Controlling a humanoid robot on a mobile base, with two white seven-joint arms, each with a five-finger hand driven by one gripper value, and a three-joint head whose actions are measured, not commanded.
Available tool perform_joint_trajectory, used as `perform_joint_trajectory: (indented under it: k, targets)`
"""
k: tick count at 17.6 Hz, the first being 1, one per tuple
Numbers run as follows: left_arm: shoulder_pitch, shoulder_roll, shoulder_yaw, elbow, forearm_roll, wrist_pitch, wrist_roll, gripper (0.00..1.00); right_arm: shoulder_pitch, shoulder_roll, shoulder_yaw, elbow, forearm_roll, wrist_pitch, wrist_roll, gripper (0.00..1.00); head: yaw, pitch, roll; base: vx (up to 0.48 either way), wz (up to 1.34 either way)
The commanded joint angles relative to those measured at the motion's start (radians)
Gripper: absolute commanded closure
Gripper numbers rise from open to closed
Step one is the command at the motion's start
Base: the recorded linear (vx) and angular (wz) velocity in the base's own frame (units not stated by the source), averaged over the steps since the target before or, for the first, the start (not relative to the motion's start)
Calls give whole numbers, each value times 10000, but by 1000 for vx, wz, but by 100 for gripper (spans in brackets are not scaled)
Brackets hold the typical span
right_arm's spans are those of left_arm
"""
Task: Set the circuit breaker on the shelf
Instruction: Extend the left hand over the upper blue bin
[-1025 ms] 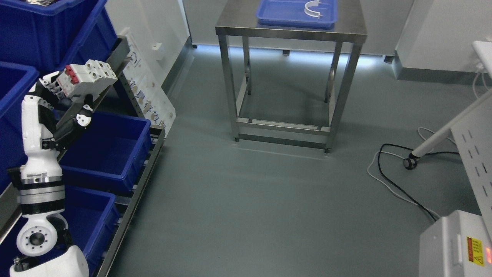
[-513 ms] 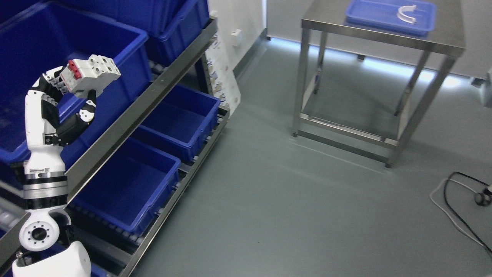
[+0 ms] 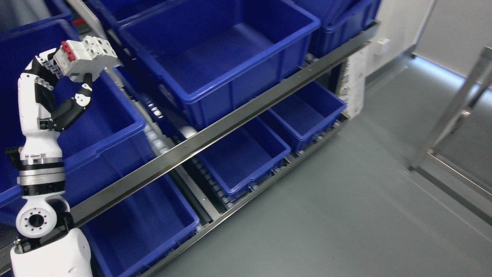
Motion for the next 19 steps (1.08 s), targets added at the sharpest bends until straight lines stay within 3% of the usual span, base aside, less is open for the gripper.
perform_joint_trajectory:
  k: [1,3,4,7,8,10,15,19]
  targets:
    - [-881,174,-414,80,-49,1009,-20,88,2,-175,199,0,3,310,-9,0,0,0,0,72,947]
    - [-1051,174,-1024,339,-156,2508,-568,88,2,-175,199,0,3,310,6,0,0,0,0,87,862]
    - [-1462,790,-1499,706,-172,3200,-1089,88,2,-175,199,0,3,294,6,0,0,0,0,98,833]
    - [-2810,2373,-3444,2574,-507,3468,-1339,87,2,-175,199,0,3,310,6,0,0,0,0,89,691]
    - [-3393,2590,-4090,3340,-874,3498,-1340,87,2,-175,199,0,3,310,-9,0,0,0,0,69,285]
    - [-4804,2562,-4800,5242,-1748,3499,-1462,86,2,-175,199,0,3,310,6,0,0,0,0,53,226]
    - [-6800,2041,-5980,9858,-3193,3330,-2030,85,2,-175,199,0,3,310,-9,0,0,0,0,44,148]
    - [-7784,1718,-6825,12408,-3529,3008,-1939,85,2,-175,199,0,3,294,6,0,0,-2,0,3,39]
